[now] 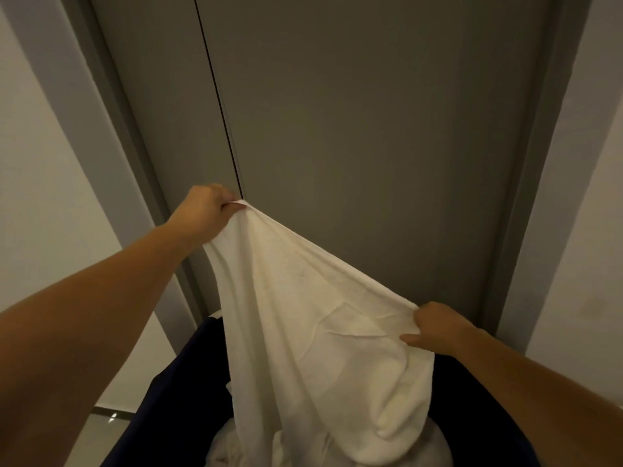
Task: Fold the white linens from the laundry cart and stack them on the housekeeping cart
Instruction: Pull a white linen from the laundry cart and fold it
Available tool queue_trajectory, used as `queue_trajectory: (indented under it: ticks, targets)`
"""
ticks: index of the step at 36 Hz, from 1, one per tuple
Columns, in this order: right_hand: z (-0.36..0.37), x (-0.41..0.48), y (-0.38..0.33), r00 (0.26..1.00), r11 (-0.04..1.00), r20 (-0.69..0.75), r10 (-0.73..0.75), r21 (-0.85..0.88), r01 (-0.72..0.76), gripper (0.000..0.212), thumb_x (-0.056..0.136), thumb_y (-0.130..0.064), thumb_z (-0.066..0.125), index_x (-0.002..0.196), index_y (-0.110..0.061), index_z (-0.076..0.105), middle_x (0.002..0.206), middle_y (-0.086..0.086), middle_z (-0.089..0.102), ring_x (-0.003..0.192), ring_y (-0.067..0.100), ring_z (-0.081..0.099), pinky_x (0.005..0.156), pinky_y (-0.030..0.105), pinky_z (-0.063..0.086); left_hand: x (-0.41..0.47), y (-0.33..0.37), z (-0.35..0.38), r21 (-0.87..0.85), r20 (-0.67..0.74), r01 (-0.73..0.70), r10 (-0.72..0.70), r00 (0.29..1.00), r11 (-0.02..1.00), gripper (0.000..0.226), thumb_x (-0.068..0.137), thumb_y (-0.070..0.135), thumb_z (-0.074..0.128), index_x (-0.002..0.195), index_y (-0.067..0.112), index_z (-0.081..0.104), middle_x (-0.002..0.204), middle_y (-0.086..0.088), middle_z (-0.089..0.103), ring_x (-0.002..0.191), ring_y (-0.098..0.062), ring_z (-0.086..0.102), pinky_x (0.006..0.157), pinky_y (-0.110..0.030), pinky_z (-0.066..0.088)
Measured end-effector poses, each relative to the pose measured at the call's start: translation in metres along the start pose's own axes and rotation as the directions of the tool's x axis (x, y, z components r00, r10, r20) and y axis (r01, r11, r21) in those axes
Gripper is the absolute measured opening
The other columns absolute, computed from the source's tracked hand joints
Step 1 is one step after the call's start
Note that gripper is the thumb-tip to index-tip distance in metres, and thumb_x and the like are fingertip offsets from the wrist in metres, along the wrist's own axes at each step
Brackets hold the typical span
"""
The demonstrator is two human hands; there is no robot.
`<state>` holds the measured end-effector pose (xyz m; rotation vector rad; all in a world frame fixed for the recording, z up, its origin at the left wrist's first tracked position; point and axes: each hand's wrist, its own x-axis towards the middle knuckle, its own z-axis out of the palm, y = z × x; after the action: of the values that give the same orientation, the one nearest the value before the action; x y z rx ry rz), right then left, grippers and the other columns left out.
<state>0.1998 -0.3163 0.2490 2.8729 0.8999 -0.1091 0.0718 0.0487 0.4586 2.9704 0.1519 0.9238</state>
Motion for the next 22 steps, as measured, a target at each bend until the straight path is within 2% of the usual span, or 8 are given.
queue_trajectory:
  ticks: [2, 5, 7, 8, 13, 17, 19, 22]
  targets:
    - [-0.003, -0.001, 0.000, 0.997, 0.996, -0.030, 0.069, 0.061, -0.068, 0.053, 0.096, -0.052, 0.040, 0.116, -0.010, 0.063, 0.121, 0.009, 0.062, 0.111, 0.024, 0.056, 0.092, 0.029, 0.041, 0.000, -0.005, 0.002, -0.003, 0.015, -0.011, 0.011, 1.000, 1.000, 0.026, 0.098, 0.017, 0.051, 0.110, 0.004, 0.070, 0.106, -0.017, 0.067, 0.100, -0.033, 0.059, 0.089, -0.034, 0.040]
    - [-0.006, -0.002, 0.008, 0.973, 0.952, -0.113, 0.200, 0.256, -0.165, 0.023, 0.094, -0.023, 0.049, 0.097, -0.016, 0.070, 0.106, 0.007, 0.067, 0.101, 0.024, 0.061, 0.084, 0.026, 0.044, -0.004, -0.021, 0.001, 0.007, 0.007, 0.063, -0.063, 0.998, 0.998, 0.026, 0.098, 0.017, 0.051, 0.109, 0.004, 0.071, 0.108, -0.018, 0.067, 0.102, -0.036, 0.059, 0.088, -0.034, 0.039]
    - [-0.004, -0.002, 0.013, 0.959, 0.901, -0.152, 0.241, 0.402, -0.163, 0.025, 0.084, -0.007, 0.051, 0.071, -0.027, 0.059, 0.089, 0.003, 0.063, 0.090, 0.025, 0.061, 0.073, 0.023, 0.044, -0.009, -0.035, 0.002, 0.022, -0.012, 0.141, -0.141, 0.990, 0.990, 0.027, 0.099, 0.019, 0.050, 0.108, 0.003, 0.071, 0.107, -0.019, 0.067, 0.101, -0.037, 0.058, 0.084, -0.034, 0.038]
    - [-0.004, -0.003, 0.014, 0.957, 0.872, -0.146, 0.251, 0.462, -0.158, 0.030, 0.080, -0.002, 0.050, 0.067, -0.029, 0.051, 0.085, 0.001, 0.060, 0.086, 0.024, 0.060, 0.070, 0.022, 0.042, -0.012, -0.041, 0.004, 0.027, -0.012, 0.166, -0.166, 0.986, 0.986, 0.028, 0.100, 0.020, 0.049, 0.108, 0.004, 0.071, 0.106, -0.019, 0.067, 0.101, -0.037, 0.058, 0.082, -0.033, 0.037]
    - [0.001, -0.011, 0.013, 0.963, 0.844, -0.057, 0.262, 0.498, -0.200, 0.023, 0.085, -0.002, 0.049, 0.093, -0.022, 0.041, 0.089, 0.003, 0.055, 0.074, 0.015, 0.053, 0.056, 0.017, 0.038, -0.025, -0.059, 0.026, 0.044, 0.089, 0.233, -0.236, 0.968, 0.971, 0.031, 0.100, 0.024, 0.048, 0.108, 0.005, 0.071, 0.105, -0.019, 0.066, 0.093, -0.035, 0.056, 0.081, -0.035, 0.039]
    - [0.008, -0.018, 0.030, 0.897, 0.777, 0.004, 0.442, 0.497, -0.385, 0.054, 0.089, -0.004, 0.048, 0.139, -0.011, 0.031, 0.124, 0.022, 0.057, 0.109, 0.036, 0.058, 0.088, 0.036, 0.047, -0.037, -0.078, 0.043, 0.036, 0.145, 0.286, -0.288, 0.946, 0.958, 0.031, 0.100, 0.026, 0.047, 0.113, 0.007, 0.069, 0.108, -0.019, 0.065, 0.096, -0.035, 0.057, 0.087, -0.038, 0.042]
    - [0.013, -0.024, 0.045, 0.843, 0.746, 0.046, 0.535, 0.443, -0.498, 0.048, 0.091, -0.008, 0.048, 0.139, -0.006, 0.039, 0.130, 0.021, 0.055, 0.116, 0.036, 0.056, 0.098, 0.040, 0.046, -0.044, -0.088, 0.050, 0.034, 0.170, 0.328, -0.329, 0.929, 0.944, 0.033, 0.100, 0.028, 0.047, 0.114, 0.006, 0.068, 0.106, -0.019, 0.065, 0.088, -0.031, 0.055, 0.087, -0.039, 0.044]
    - [0.017, -0.034, 0.055, 0.789, 0.701, 0.109, 0.605, 0.398, -0.592, 0.030, 0.095, -0.011, 0.046, 0.122, -0.003, 0.056, 0.126, 0.016, 0.058, 0.114, 0.031, 0.057, 0.096, 0.035, 0.046, -0.052, -0.097, 0.061, 0.047, 0.201, 0.360, -0.362, 0.910, 0.932, 0.034, 0.101, 0.029, 0.044, 0.116, 0.007, 0.066, 0.108, -0.020, 0.064, 0.093, -0.033, 0.057, 0.089, -0.040, 0.046]
